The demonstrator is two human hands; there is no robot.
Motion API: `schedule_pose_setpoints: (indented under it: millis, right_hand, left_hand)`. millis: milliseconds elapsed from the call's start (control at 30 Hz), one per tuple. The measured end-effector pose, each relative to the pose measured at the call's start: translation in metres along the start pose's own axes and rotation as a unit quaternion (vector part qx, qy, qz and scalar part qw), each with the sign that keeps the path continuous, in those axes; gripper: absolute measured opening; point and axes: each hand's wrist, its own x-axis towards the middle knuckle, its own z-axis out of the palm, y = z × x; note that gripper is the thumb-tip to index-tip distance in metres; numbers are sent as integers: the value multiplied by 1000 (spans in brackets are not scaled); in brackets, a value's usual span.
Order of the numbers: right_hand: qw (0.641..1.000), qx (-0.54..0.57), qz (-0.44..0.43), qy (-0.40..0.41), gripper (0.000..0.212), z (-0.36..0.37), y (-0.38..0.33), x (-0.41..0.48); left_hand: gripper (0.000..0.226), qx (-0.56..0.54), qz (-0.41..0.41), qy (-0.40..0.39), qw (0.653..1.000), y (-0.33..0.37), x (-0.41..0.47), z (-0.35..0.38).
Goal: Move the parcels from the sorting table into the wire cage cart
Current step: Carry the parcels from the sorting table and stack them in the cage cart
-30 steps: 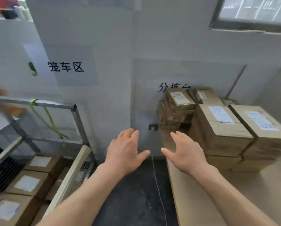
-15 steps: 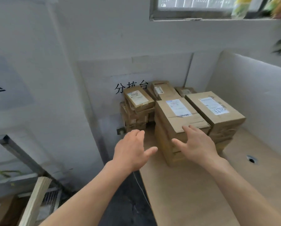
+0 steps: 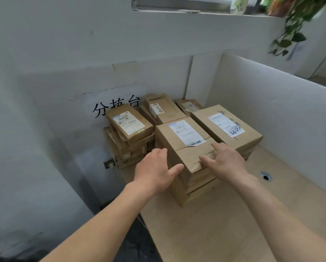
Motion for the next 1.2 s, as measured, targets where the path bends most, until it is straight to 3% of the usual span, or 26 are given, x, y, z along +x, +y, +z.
schedule_pose_setpoints:
  millis: [233, 467, 867, 1200]
  right_hand:
    - [999, 19, 39, 17, 57, 7, 6, 13]
    - [984, 164, 69, -26, 25, 22, 7, 15]
    - [977, 208, 41, 6, 35, 28, 22, -42]
    - [969, 245, -12, -30, 32, 44, 49, -124]
  left_hand:
    - [59, -87, -21, 0, 996, -9, 26, 16]
    - [60, -154, -66, -18, 986, -7, 35, 25]
    - [52, -209, -104, 32, 972, 6, -40, 22]
    - [42, -229, -157, 72, 958, 16, -151, 43]
